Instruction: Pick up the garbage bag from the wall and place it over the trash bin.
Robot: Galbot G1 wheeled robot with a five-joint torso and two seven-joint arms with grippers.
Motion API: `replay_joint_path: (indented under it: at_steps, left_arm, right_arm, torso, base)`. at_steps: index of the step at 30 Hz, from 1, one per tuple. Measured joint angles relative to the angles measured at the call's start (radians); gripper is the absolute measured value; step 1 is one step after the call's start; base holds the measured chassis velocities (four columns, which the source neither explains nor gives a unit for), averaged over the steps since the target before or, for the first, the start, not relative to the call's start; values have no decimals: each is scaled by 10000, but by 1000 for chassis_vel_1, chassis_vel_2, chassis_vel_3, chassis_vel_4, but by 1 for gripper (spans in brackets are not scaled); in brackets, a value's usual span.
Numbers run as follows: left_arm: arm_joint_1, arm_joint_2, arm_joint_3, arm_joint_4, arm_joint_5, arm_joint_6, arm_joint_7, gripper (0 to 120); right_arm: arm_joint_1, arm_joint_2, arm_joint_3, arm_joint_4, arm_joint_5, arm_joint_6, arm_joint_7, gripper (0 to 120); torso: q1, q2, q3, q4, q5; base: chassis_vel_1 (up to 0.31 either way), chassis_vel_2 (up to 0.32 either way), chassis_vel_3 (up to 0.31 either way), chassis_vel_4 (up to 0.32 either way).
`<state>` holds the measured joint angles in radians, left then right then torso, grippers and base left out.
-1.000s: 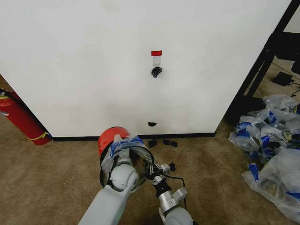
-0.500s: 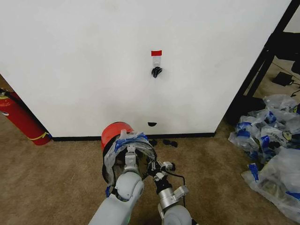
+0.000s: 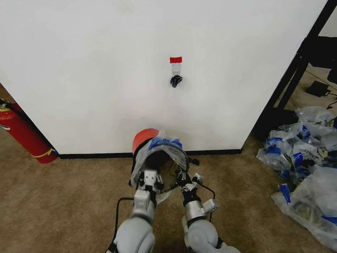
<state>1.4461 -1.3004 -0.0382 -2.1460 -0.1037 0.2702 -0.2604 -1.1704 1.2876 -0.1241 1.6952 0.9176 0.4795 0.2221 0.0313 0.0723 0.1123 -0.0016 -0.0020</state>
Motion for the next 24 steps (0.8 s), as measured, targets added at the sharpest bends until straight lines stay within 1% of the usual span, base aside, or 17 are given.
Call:
replay_joint_path:
  at_steps: [1, 3, 4, 5, 6, 8, 9, 12, 14, 15, 16, 19, 20, 22, 23, 24]
  left_arm:
    - [0, 0, 0, 0, 0, 0, 0, 0]
    - [378, 117, -80, -361, 322, -409, 284, 1]
    - [690, 249, -234, -618, 520, -709, 344, 8]
    - [792, 300, -296, -709, 584, -807, 347, 10]
    - [1066, 452, -452, -974, 737, -1040, 338, 15]
    - [1419, 654, -751, -1385, 860, -1236, 188, 25]
    - [1419, 654, -751, -1385, 860, -1236, 188, 25]
    - [1583, 933, -1087, -1843, 709, -1049, -303, 35]
    - [1685, 1294, -1488, -2045, 206, -780, -476, 45]
    - [1722, 1479, -1619, -2051, -14, -698, -498, 48]
    - [1722, 1479, -1619, -2051, -14, -698, -498, 48]
    - [1716, 1850, -1748, -1835, -684, -437, -571, 62]
    - [1701, 1873, -1711, -1779, -852, -371, -584, 67]
    - [1689, 1874, -1658, -1751, -993, -321, -589, 68]
    - [1686, 1830, -1527, -1737, -1287, -216, -585, 75]
    - [1686, 1772, -1435, -1744, -1477, -148, -566, 79]
  right_arm:
    - [0, 0, 0, 0, 0, 0, 0, 0]
    - [52, 128, 126, -23, 0, -1, 20, 0]
    - [77, 187, 247, -23, 0, -1, 40, 0]
    - [80, 199, 283, -23, -1, -1, 40, 0]
    - [80, 229, 412, -19, -1, 2, 40, 0]
    - [56, 240, 599, 61, 77, 12, 57, 0]
    - [56, 240, 599, 61, 77, 12, 57, 0]
    - [21, 232, 795, 195, 243, 35, 227, 0]
    - [-7, 152, 977, 368, 429, 59, 417, 0]
    - [-19, 108, 1041, 429, 468, 76, 451, 0]
    - [-19, 108, 1041, 429, 468, 76, 451, 0]
    - [-69, 18, 1166, 600, 516, 93, 470, 0]
    - [-87, 17, 1182, 631, 517, 97, 471, 0]
    - [-102, 18, 1188, 656, 517, 98, 471, 0]
    - [-131, 24, 1193, 688, 515, 99, 465, 0]
    - [-155, 27, 1193, 710, 510, 99, 458, 0]
  torso:
    - [0, 0, 0, 0, 0]
    - [0, 0, 0, 0, 1]
    - [0, 0, 0, 0, 0]
    - [0, 0, 0, 1, 1]
    - [0, 0, 0, 1, 1]
    - [0, 0, 0, 1, 0]
    - [0, 0, 0, 1, 0]
    - [0, 0, 0, 0, 1]
    - [0, 0, 0, -1, 1]
    - [0, 0, 0, -1, 0]
    - [0, 0, 0, -1, 0]
    - [0, 0, 1, -1, 0]
    - [0, 0, 1, -1, -1]
    - [0, 0, 0, -1, -1]
    - [0, 0, 1, -1, 0]
    - [0, 0, 1, 0, 1]
  base:
    - [0, 0, 0, 0]
    - [0, 0, 0, 0]
    - [0, 0, 0, 0]
    - [0, 0, 0, 0]
    - [0, 0, 0, 0]
    - [0, 0, 0, 0]
    - [0, 0, 0, 0]
    - [0, 0, 0, 0]
    - [0, 0, 0, 0]
    - [0, 0, 0, 0]
    - [0, 0, 0, 0]
    - [0, 0, 0, 0]
    - [0, 0, 0, 0]
    - [0, 0, 0, 0]
    - [0, 0, 0, 0]
    - [0, 0, 0, 0]
